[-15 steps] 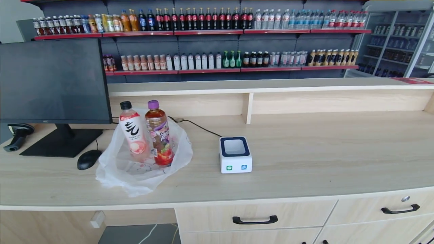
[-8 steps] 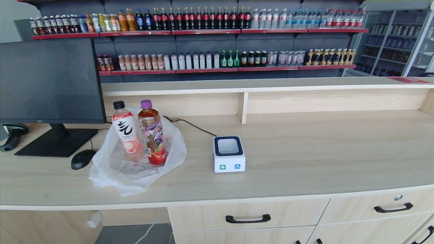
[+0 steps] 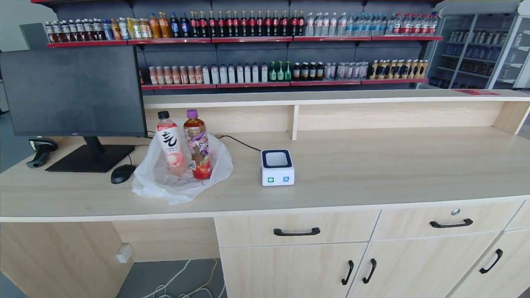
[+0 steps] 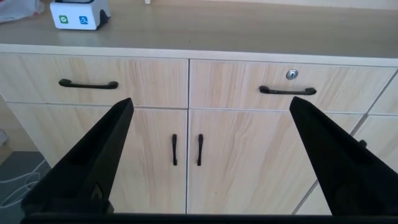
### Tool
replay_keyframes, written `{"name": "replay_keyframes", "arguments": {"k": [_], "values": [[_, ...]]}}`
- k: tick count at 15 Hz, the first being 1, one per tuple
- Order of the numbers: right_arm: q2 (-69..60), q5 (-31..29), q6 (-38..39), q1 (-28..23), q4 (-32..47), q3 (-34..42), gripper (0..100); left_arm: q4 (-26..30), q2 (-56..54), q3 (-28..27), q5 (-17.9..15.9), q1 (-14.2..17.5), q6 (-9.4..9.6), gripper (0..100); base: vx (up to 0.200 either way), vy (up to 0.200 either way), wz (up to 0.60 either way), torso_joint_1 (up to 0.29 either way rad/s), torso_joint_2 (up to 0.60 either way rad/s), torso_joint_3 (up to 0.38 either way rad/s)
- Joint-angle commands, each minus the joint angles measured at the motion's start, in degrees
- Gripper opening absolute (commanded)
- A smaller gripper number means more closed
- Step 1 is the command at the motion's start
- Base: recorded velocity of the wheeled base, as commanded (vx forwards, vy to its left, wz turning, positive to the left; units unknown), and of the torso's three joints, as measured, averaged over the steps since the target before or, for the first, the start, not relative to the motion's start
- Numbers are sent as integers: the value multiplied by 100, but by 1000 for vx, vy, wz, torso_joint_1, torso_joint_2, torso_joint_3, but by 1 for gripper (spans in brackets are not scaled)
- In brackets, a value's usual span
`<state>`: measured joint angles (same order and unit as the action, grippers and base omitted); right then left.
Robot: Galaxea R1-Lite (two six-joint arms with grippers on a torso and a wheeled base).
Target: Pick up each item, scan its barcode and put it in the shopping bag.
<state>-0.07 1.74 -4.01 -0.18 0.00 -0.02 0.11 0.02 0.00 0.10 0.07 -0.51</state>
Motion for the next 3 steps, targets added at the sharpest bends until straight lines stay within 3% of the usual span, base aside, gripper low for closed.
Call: {"name": "replay_keyframes", "arguments": {"k": [1,3], "values": [[7,1,-3,1,0,2,100,-2,6,0,-1,1,-2,100,0,0,0,0,0,0],[7,1,-3,1,0,2,100,-2,6,0,-1,1,7,100,0,0,0,0,0,0]]}}
